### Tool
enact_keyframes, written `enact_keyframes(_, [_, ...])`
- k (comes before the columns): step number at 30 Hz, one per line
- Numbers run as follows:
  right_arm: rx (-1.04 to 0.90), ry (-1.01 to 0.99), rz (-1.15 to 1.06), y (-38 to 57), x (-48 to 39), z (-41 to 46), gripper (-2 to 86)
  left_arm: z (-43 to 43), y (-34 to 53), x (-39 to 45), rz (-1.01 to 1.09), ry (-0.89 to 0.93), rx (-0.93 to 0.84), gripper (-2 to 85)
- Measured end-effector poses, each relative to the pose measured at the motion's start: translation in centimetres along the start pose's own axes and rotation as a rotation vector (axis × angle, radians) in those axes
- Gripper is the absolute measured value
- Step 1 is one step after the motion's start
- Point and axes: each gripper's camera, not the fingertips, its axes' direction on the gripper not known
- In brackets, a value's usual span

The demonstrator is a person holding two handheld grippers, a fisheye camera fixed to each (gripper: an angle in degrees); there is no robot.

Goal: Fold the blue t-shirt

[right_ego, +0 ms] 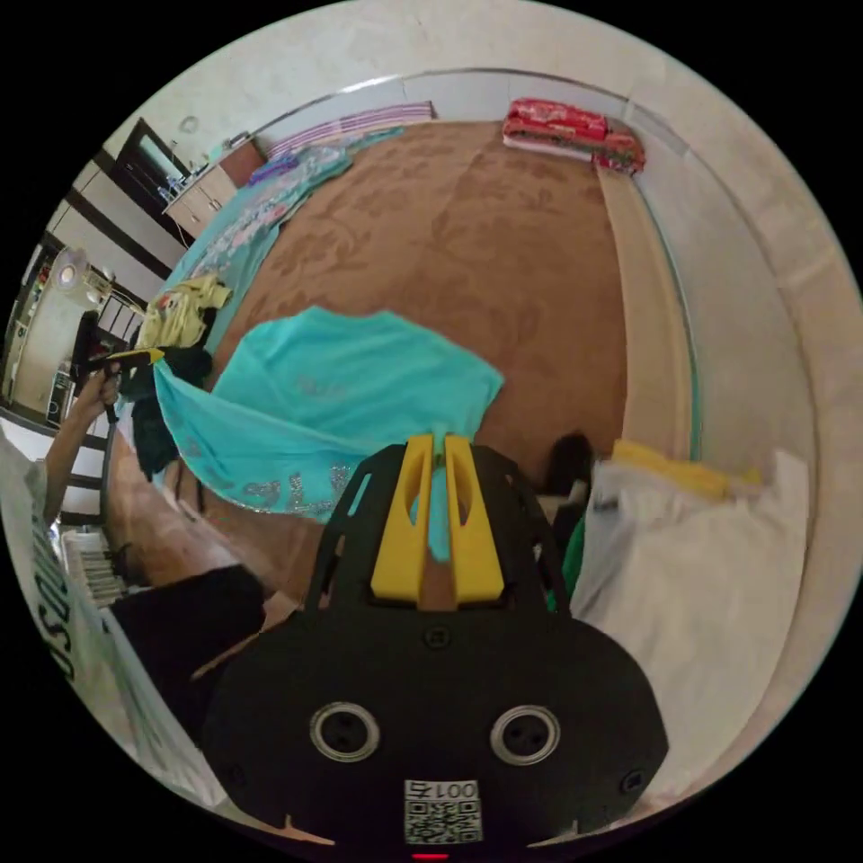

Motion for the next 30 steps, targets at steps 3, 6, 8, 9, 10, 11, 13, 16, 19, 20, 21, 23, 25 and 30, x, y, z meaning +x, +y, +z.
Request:
enact_keyframes(3, [-0.005, 0.091, -0.006, -5.7, 1.8, 5.8, 1.7, 3.9, -6.7, -3.0, -0.014, -0.112, 0.010, -1.0])
enact_keyframes(6, [-0.073, 0.141, 0.006, -8.4, 2.9, 11.2, 1.9, 8.6, -9.8, -6.3, -0.158, -0.169, -0.084, -0.9])
enact_keyframes(8, [-0.023, 0.217, 0.058, -8.2, 3.2, 10.9, 2.2, 8.3, -9.1, -7.2, -0.255, -0.188, -0.007, -0.9])
enact_keyframes(9, [0.017, 0.228, 0.067, -7.5, 3.2, 9.9, 2.5, 7.8, -8.6, -7.3, -0.270, -0.172, 0.028, -0.9])
enact_keyframes(10, [0.032, 0.233, 0.064, -6.9, 3.1, 9.3, 2.8, 6.6, -7.6, -7.1, -0.278, -0.150, 0.077, -0.8])
enact_keyframes(11, [0.040, 0.242, 0.053, -5.8, 2.8, 8.5, 3.3, 5.7, -6.5, -6.6, -0.281, -0.146, 0.088, -0.6])
enact_keyframes(13, [-0.018, 0.201, 0.024, -3.9, 2.3, 8.1, 5.3, 5.3, -4.9, -5.5, -0.254, -0.088, 0.029, 0.2])
enact_keyframes(16, [-0.175, 0.073, 0.038, -0.6, 1.5, 9.4, 8.9, 6.0, -2.2, -2.5, -0.205, -0.004, -0.071, 2.3])
enact_keyframes(19, [-0.179, 0.038, 0.082, 1.3, 1.0, 10.4, 10.0, 7.1, -1.1, 0.2, -0.151, -0.087, -0.099, 3.9])
enact_keyframes(20, [-0.168, 0.027, 0.108, 1.2, 1.3, 10.7, 10.2, 7.6, -1.3, 0.7, -0.145, -0.121, -0.101, 4.2])
enact_keyframes(21, [-0.172, 0.002, 0.142, 0.8, 1.8, 11.3, 10.2, 7.9, -1.5, 0.9, -0.140, -0.128, -0.109, 4.2])
enact_keyframes(23, [-0.201, -0.064, 0.168, 0.0, 2.4, 12.4, 10.0, 9.6, -3.0, 1.0, -0.163, -0.105, -0.167, 4.3])
enact_keyframes(25, [-0.250, -0.138, 0.172, -0.7, 3.0, 13.7, 9.4, 10.5, -4.2, 1.1, -0.158, -0.089, -0.212, 4.2])
enact_keyframes(30, [-0.226, -0.185, 0.182, -2.1, 4.1, 12.2, 3.8, 8.4, -6.4, 1.3, -0.171, -0.027, -0.182, 1.8])
